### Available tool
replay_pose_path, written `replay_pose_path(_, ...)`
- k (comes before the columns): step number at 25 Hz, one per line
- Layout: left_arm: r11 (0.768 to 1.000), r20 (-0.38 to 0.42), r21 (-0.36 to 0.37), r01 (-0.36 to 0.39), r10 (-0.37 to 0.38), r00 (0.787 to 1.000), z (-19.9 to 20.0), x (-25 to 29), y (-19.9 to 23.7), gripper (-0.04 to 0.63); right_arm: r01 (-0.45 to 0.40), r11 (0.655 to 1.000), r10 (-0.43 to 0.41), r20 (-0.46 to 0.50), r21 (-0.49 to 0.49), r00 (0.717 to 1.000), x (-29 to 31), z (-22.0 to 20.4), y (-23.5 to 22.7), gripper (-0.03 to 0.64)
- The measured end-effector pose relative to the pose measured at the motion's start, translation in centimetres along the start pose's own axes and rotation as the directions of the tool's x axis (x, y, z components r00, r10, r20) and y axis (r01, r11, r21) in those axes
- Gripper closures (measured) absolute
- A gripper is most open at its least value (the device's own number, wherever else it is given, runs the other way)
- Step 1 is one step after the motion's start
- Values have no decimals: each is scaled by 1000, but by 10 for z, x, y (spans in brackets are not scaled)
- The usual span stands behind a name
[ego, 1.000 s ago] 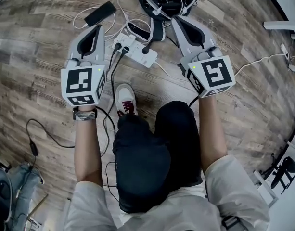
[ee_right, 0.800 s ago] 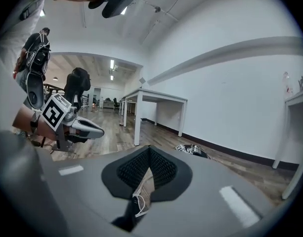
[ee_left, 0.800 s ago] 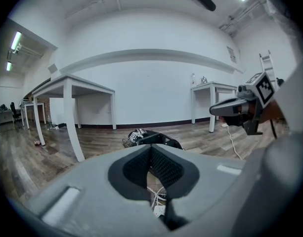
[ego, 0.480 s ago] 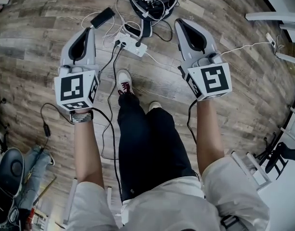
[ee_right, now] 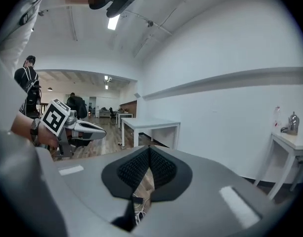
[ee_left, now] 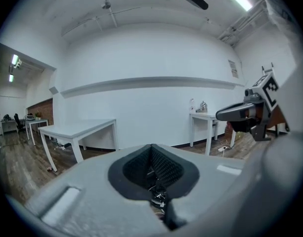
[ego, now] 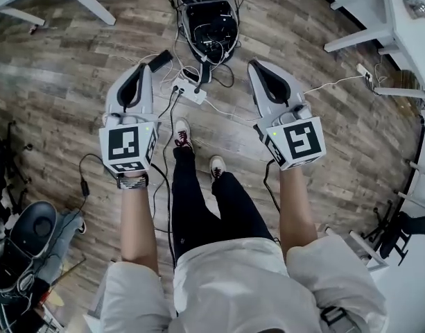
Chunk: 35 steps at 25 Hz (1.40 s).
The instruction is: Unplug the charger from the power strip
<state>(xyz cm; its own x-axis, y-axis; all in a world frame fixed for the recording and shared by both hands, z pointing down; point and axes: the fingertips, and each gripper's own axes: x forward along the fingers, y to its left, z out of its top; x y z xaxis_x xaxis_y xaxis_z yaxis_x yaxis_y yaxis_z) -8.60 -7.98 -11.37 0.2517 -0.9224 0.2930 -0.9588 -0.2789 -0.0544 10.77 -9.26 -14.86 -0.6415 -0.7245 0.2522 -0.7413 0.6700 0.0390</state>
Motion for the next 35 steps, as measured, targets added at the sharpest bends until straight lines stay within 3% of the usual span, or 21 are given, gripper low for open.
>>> replay_pose_path(5,994,76,64,-83,78,994,97,-60,-25,592,5,1000,-4,72,-10,997,-60,93,-8,615)
replay_pose_path(9,994,77,66,-86,81,994,147,-106,-58,592,-28,999,31,101,-34,994,-104,154,1,615)
replay_pose_path(14,985,116,142,-102,86,990,204,-142,-73,592,-37,997,47,143,-69,989,-139,202,6,614)
replay_pose_path(18,983,164,152,-107,82,983,245,-171,-67,592,-40,994,58,187,-100,981,-157,238,19,614)
replay_pose_path(26,984,232,154,-84,47,972,289,-208,-76,592,17,992,15,250,-124,968,-190,284,33,615)
replay_pose_path(35,986,259,150,-75,34,965,301,-208,-63,592,43,991,-12,233,-128,972,-184,288,41,615)
